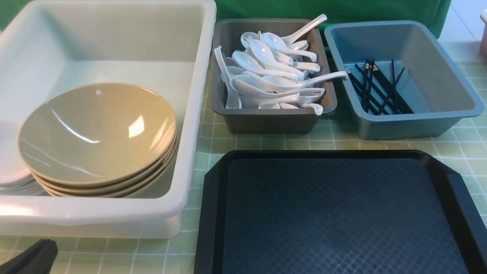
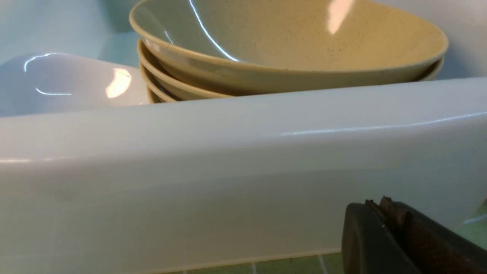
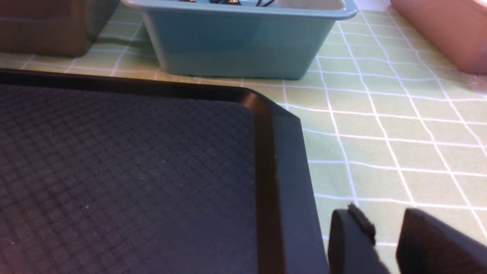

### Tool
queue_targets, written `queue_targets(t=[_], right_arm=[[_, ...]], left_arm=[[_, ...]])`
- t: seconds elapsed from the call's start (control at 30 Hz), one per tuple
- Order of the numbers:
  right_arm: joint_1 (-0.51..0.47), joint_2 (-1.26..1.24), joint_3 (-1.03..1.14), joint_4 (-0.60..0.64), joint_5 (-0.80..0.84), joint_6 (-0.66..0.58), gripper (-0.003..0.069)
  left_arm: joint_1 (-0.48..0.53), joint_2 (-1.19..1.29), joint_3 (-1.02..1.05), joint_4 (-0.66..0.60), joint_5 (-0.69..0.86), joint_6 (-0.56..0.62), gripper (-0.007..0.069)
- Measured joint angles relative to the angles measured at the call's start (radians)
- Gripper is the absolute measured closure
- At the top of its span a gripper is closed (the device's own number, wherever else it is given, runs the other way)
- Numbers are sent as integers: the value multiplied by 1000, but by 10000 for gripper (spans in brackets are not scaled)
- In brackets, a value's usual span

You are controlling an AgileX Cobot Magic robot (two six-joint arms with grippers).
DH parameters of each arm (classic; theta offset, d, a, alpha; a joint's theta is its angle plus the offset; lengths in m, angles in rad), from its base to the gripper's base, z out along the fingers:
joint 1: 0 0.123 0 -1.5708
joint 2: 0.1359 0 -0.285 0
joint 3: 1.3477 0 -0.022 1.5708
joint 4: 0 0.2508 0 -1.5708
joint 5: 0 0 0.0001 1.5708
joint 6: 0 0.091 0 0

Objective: On green table put chopsticks spoon bowls plates into blue grey white boxes.

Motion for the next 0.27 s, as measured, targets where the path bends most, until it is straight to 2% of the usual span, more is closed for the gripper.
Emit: queue_targets(t=[0.27], right_arm=[[0, 0, 0, 0, 0, 0, 445]], left_arm=[[0, 0, 0, 0, 0, 0, 627]])
